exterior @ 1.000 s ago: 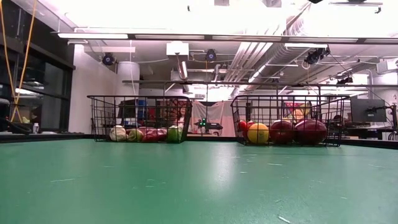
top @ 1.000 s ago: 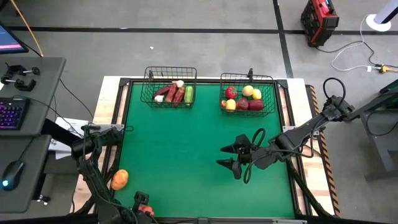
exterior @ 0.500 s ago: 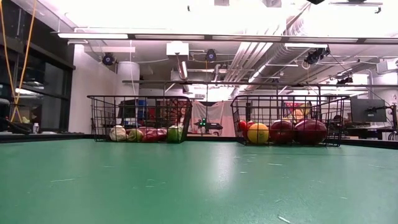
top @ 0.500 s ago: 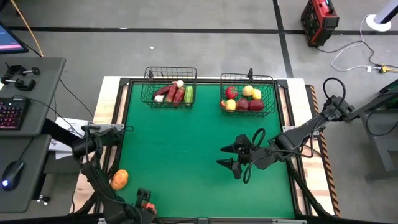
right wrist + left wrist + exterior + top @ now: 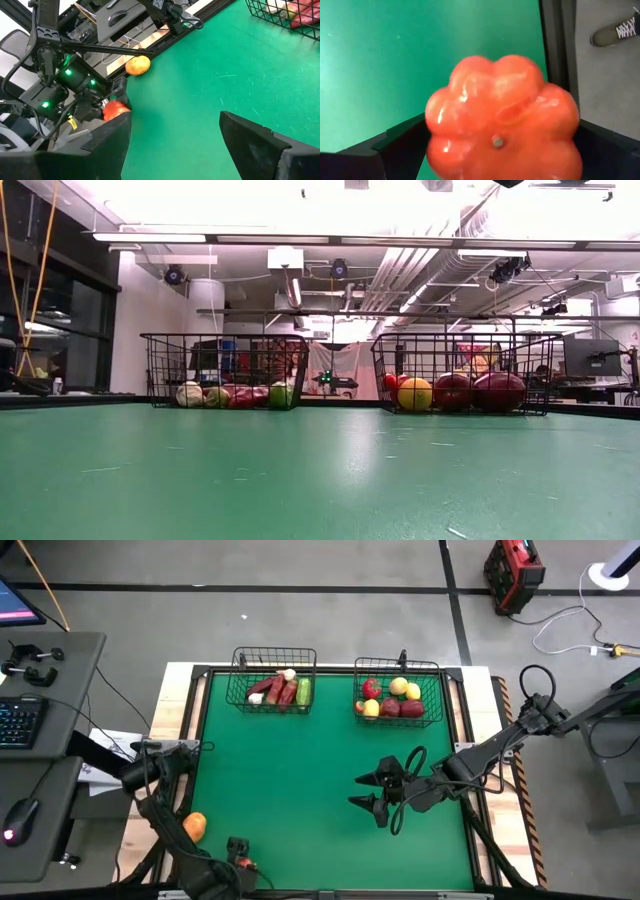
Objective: Sort produce into baskets
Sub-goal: Put the orange pumpkin into the left wire basket
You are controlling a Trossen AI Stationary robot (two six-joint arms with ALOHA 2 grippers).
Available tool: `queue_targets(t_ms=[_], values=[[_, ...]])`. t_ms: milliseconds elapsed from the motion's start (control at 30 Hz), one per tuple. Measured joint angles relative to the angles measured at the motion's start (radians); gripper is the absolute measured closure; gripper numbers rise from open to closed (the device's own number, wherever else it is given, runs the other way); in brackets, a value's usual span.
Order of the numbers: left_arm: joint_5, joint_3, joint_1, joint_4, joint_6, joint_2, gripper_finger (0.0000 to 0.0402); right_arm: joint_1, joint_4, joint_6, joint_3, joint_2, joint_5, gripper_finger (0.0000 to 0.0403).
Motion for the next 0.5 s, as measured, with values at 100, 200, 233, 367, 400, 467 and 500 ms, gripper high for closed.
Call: queue_targets(t_ms=[100,200,233,367,400,467,500], values=[[0.0,0.0,0.015,0.0,-0.006,0.0,0.0012,0.0,0.0,0.0,0.0,0.0,0.0,0.0107],[0.013,0.0,0.033,-0.005,-0.007,-0.001,0.0043,0.0,0.0,0.0,0.0,0.0,0.0,0.0107],[0.02,0.0,0.039,-0.009,-0.007,-0.005,0.0056,0.0,0.0,0.0,0.0,0.0,0.0,0.0107],[0.022,0.0,0.074,-0.023,-0.008,-0.045,0.0081,0.001,0.0,-0.03,0.0,-0.001,0.001,0.0107],[0.012,0.0,0.087,-0.033,-0.008,-0.064,0.0081,0.001,-0.001,-0.04,0.0,-0.003,0.002,0.0107],[-0.02,0.0,0.115,-0.057,-0.007,-0.104,0.0081,0.001,-0.003,-0.072,0.0,-0.015,0.003,0.0107],[-0.046,0.0,0.132,-0.066,-0.007,-0.127,0.0081,0.001,-0.001,-0.085,0.0,-0.023,0.009,0.0107]])
